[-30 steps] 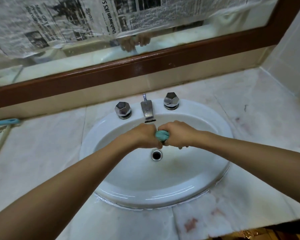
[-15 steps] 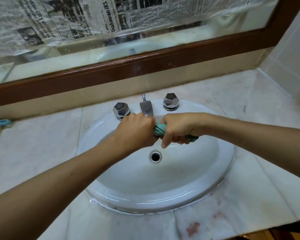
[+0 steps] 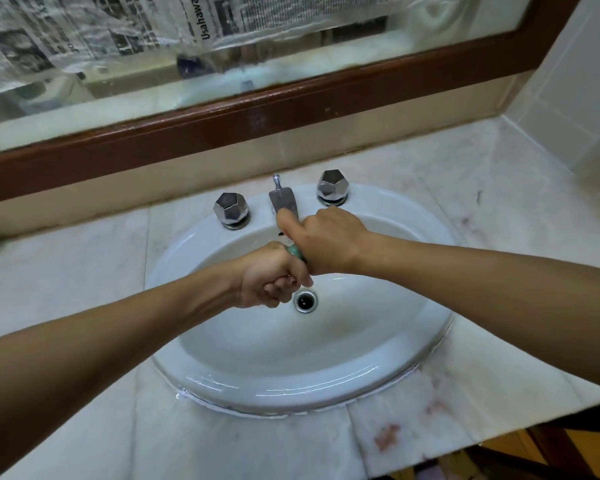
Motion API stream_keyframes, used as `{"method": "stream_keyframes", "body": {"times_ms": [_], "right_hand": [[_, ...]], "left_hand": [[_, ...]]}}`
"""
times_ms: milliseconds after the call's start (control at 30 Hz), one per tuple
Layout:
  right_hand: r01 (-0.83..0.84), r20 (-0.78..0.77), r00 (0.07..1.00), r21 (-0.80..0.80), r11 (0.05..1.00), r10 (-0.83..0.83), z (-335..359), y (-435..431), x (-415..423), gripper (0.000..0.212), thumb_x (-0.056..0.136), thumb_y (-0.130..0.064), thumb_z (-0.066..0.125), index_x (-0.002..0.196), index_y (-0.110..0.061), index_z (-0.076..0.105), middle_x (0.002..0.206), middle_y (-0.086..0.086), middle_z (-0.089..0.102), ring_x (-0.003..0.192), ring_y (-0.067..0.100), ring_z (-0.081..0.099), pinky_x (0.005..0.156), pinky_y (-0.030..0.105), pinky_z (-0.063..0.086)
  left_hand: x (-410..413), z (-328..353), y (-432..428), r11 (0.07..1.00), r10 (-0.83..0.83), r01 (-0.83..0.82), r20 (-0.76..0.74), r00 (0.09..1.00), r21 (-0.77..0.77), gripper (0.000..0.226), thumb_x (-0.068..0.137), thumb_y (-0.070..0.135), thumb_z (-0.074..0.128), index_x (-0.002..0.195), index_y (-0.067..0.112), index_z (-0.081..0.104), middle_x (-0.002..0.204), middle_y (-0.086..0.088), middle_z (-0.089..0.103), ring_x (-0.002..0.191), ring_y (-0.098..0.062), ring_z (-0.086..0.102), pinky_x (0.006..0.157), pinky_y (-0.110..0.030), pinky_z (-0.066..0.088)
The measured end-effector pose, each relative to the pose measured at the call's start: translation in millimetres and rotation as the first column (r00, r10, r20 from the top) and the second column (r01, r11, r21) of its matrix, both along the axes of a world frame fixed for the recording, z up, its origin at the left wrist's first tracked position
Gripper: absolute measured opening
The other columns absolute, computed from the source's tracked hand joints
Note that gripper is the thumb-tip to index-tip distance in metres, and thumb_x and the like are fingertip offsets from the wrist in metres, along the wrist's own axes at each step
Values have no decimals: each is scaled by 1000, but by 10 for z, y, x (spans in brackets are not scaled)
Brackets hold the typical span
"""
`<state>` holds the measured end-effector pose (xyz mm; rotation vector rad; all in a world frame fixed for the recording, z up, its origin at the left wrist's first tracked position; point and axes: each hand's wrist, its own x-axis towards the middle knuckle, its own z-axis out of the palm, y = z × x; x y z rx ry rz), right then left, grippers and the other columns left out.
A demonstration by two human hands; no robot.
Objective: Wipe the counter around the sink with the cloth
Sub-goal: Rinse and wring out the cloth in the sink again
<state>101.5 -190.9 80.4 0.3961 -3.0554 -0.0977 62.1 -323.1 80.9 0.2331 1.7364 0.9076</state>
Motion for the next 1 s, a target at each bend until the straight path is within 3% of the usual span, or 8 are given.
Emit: {"method": "stream_keyframes", "body": {"times_ms": [267, 400, 533, 633, 667, 767, 867, 1000], "right_hand": [[-18, -69, 997, 18, 1000, 20, 99, -39, -48, 55, 88, -39, 55, 127, -5, 35, 89, 15, 69, 74, 38, 63, 47, 30, 22], [61, -102, 993, -31, 998, -64, 235, -36, 10, 54, 83, -26, 60, 125, -9, 32, 84, 10, 65, 62, 31, 48, 44, 28, 22], [217, 160, 970, -245, 945, -181, 250, -59, 135, 48, 76, -16, 62, 118, -16, 38, 77, 2, 42, 68, 28, 48, 43, 27, 25], [408, 542, 832, -456, 791, -116, 125, -55, 232, 29, 72, -14, 72, 87, -17, 48, 72, 4, 52, 56, 18, 55, 40, 23, 37], [484, 652, 758, -523, 701, -37, 93, -43, 268, 30, 71, -14, 78, 83, -14, 50, 63, 4, 52, 44, 14, 50, 37, 19, 36], [649, 781, 579, -615, 448, 234, -38, -20, 396, 31, 70, -10, 83, 78, -13, 54, 54, 4, 48, 39, 11, 42, 38, 17, 34], [730, 757, 494, -628, 270, 428, -227, -76, 481, 30, 69, -7, 83, 75, -14, 54, 57, 8, 49, 41, 16, 45, 40, 21, 36], [848, 667, 332, -521, 99, 667, -408, -235, 555, 31, 67, -11, 82, 90, -5, 62, 73, 20, 64, 51, 23, 62, 41, 25, 48]], "left_hand": [[-49, 90, -38, 998, 62, -63, 95, 994, 14, 45, 84, 3, 47, 47, 19, 28, 37, 5, 26, 30, -5, 18, 31, -13, 11], [-85, 293, -39, 998, -57, 49, -199, 978, -42, 40, 80, 4, 58, 50, 15, 34, 42, -1, 30, 36, -13, 23, 39, -17, 15], [35, 500, -79, 921, -379, 229, -581, 721, -316, 22, 80, 18, 65, 64, 13, 51, 51, 0, 51, 42, -14, 45, 43, -19, 35], [155, 443, -244, 734, -679, 353, -635, 367, -580, 25, 83, 43, 62, 82, 23, 47, 74, 4, 53, 70, -18, 51, 62, -29, 44], [166, 375, -318, 708, -705, 396, -614, 355, -584, 29, 84, 51, 60, 85, 26, 45, 81, 4, 52, 76, -19, 51, 70, -33, 46], [229, 153, -575, 841, -541, 420, -577, 612, -342, 28, 90, 53, 55, 101, 28, 56, 97, 2, 58, 90, -18, 56, 85, -38, 47], [417, -80, -880, 996, 4, 39, -466, 885, 83, 19, 91, 35, 63, 107, 24, 65, 99, -4, 70, 90, -19, 67, 81, -31, 53], [727, -259, -1202, 924, 349, -251, -371, 861, 287, 12, 84, 17, 73, 95, 20, 69, 87, -5, 72, 78, -15, 68, 69, -28, 49]]}}
